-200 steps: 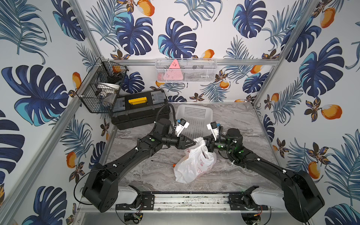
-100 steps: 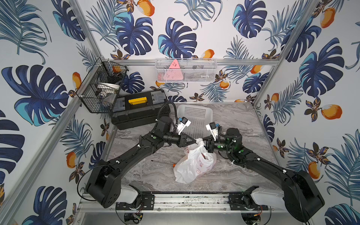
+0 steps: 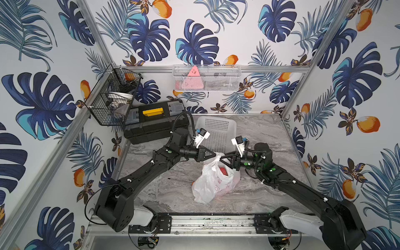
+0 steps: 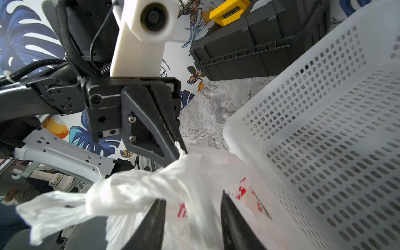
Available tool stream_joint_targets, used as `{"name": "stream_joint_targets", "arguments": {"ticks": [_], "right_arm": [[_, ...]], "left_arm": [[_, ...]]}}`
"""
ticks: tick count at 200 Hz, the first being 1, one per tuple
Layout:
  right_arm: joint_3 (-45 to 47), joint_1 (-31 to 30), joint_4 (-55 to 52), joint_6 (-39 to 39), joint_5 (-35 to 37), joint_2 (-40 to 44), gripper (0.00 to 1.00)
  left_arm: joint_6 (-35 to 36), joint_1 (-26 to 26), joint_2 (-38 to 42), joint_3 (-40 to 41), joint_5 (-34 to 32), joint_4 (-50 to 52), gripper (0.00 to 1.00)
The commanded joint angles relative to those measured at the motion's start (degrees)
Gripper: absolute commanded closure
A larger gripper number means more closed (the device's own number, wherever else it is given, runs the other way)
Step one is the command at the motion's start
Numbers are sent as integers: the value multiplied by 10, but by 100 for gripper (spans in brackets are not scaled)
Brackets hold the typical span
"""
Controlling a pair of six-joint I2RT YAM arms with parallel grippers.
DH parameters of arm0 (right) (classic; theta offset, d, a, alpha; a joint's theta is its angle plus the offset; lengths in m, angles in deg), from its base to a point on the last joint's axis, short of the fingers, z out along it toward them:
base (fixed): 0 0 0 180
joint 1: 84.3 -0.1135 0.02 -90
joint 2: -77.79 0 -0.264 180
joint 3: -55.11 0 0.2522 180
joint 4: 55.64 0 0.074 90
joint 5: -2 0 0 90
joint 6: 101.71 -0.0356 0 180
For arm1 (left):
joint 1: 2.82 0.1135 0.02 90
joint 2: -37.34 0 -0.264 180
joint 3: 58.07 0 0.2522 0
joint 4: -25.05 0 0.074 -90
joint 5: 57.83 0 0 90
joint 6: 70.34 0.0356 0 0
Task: Place the peach into a plastic bag & tie a knot
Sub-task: Tie the plastic bag at the center of the board.
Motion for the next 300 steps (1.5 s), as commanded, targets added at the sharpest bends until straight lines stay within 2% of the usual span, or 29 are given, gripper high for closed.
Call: {"name": "stream_joint_targets", "arguments": {"ticks": [1,16,42,69,88,102,144,179,210,258,276,300], "right_arm": [[-22,-1,-131,-12,79,47,53],[-67,-2,-240,-52,151,75,52],[-192,-20,-459,-134,237,75,59],[-310,-106,-621,-214,353,48,59],[-391,-178,-717,-270,401,-6,58],[-443,-213,-772,-298,422,-43,53],[-544,-281,-819,-326,472,-124,43],[-576,-296,-824,-324,481,-178,44],[-574,-296,-815,-321,481,-190,54],[-545,-296,-798,-317,470,-183,79],[-534,-296,-796,-317,468,-181,81],[-522,-296,-790,-314,463,-179,89]], "left_arm": [[-2,4,7,-2,-7,-13,100],[-4,3,9,-5,-13,-13,100],[-2,3,4,-18,-41,11,100],[-13,3,0,-25,-60,14,100],[-20,4,1,-26,-65,6,100],[-23,4,1,-27,-68,4,100],[-35,-1,9,-13,-66,-19,100],[-35,-8,14,-4,-66,-24,100],[-32,-9,19,-1,-66,-20,100],[-26,-9,24,5,-68,-17,100],[-28,-9,24,8,-70,-21,100],[-31,-9,24,9,-72,-23,100]]}}
